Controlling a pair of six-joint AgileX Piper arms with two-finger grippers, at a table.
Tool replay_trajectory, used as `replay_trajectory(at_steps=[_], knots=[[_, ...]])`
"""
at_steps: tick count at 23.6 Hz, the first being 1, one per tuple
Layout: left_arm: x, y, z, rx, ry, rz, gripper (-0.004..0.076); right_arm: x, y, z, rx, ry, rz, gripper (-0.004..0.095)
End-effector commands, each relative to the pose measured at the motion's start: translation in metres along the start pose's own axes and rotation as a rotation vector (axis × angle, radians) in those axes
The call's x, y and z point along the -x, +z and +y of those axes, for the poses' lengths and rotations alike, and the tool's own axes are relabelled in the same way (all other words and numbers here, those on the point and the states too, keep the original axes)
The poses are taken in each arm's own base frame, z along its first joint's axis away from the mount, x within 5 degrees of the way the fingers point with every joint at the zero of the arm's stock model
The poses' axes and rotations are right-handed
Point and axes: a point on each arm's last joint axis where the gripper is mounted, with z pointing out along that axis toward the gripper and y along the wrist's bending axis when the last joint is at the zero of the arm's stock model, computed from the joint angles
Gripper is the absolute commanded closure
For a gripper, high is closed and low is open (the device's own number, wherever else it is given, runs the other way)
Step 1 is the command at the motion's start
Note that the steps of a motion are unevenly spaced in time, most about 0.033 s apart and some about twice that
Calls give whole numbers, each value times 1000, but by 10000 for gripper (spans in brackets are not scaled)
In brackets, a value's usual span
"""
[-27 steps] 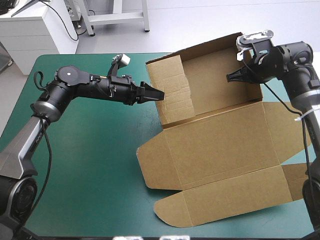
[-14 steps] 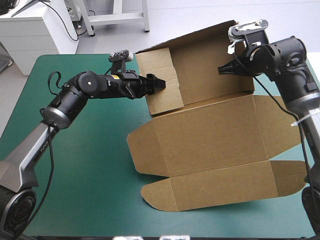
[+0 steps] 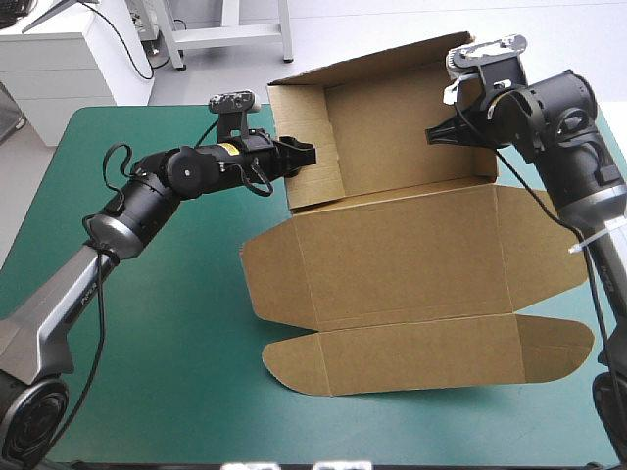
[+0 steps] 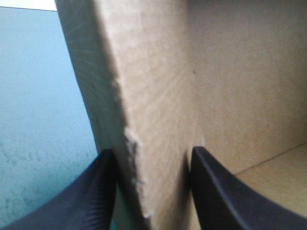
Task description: Fold the box
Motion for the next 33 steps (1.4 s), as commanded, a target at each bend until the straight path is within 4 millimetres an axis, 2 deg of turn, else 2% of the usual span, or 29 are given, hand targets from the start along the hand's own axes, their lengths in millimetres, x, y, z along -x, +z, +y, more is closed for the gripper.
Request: replay_trajectory(at_steps=[1,7,9,14,15,17,21,26,30,33], knots=[[15,-23,-25,-90,-6,-89,729,15,-36,19,128,48,-181,917],[12,-24,-25,-83,10,-50,732,13,-36,20,129,71,-159,918],[11,-23,-24,-69,28,-36,732,11,-29,20,119,101,-115,918],[15,-4,-8,151,93,216,731,-5,17,29,73,101,125,918],[17,-2,-7,169,110,238,732,-7,23,30,68,97,157,918],[20,6,-2,216,140,282,731,-13,48,39,110,99,226,928],[5,27,19,348,99,409,731,-21,82,53,169,70,313,929],[-19,51,37,412,70,586,731,-30,112,64,194,71,387,929],[-25,58,42,424,66,620,731,-38,134,69,226,67,443,929],[-24,58,44,445,78,616,731,-43,142,76,281,66,471,929]])
